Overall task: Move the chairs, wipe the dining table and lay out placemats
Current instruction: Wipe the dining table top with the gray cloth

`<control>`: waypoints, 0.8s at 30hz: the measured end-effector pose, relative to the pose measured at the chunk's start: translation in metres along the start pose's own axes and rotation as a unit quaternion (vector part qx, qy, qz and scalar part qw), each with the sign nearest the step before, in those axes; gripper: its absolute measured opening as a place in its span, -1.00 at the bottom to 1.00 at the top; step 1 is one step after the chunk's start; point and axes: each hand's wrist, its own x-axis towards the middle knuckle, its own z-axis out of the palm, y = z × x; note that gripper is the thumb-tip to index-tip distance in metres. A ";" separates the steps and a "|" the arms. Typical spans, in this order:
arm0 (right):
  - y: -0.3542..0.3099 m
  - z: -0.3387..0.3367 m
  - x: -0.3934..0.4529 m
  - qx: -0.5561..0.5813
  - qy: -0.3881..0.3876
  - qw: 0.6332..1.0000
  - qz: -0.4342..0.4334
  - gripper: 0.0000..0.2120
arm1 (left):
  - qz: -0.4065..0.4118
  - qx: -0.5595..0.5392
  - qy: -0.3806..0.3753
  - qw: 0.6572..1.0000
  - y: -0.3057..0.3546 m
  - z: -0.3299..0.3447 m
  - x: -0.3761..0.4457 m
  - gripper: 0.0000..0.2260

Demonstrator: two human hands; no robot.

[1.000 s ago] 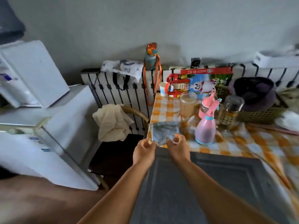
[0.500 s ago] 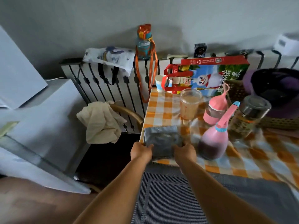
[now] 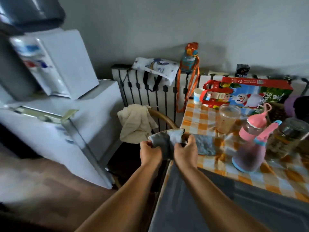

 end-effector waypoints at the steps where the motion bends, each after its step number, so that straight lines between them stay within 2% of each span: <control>1: -0.012 0.010 -0.017 0.007 -0.006 1.000 -0.009 -0.83 | -0.002 -0.027 0.009 1.000 0.002 -0.023 -0.005 -0.75; 6: -0.061 0.071 -0.119 0.038 -0.082 0.994 -0.056 -0.66 | 0.031 -0.061 0.065 0.996 0.003 -0.158 -0.038 -0.74; 10: -0.098 0.128 -0.236 0.082 -0.167 0.978 -0.093 -0.65 | -0.006 -0.125 0.130 0.984 -0.018 -0.290 -0.081 -0.93; 12: -0.112 0.154 -0.297 0.101 -0.211 0.967 -0.103 -0.65 | 0.008 -0.146 0.186 0.971 -0.034 -0.355 -0.102 -0.89; 15: -0.132 0.187 -0.398 0.119 -0.287 0.942 -0.130 -0.64 | 0.036 -0.092 0.322 0.942 -0.061 -0.456 -0.145 -0.87; 17: -0.140 0.204 -0.449 0.135 -0.319 0.925 -0.155 -0.64 | 0.037 -0.073 0.377 0.923 -0.074 -0.509 -0.173 -0.90; 21: -0.156 0.232 -0.554 0.152 -0.388 0.889 -0.188 -0.64 | 0.032 -0.106 0.452 0.885 -0.099 -0.605 -0.239 -0.86; 24: -0.166 0.250 -0.642 0.165 -0.458 0.847 -0.212 -0.67 | 0.034 -0.143 0.514 0.845 -0.126 -0.677 -0.295 -0.86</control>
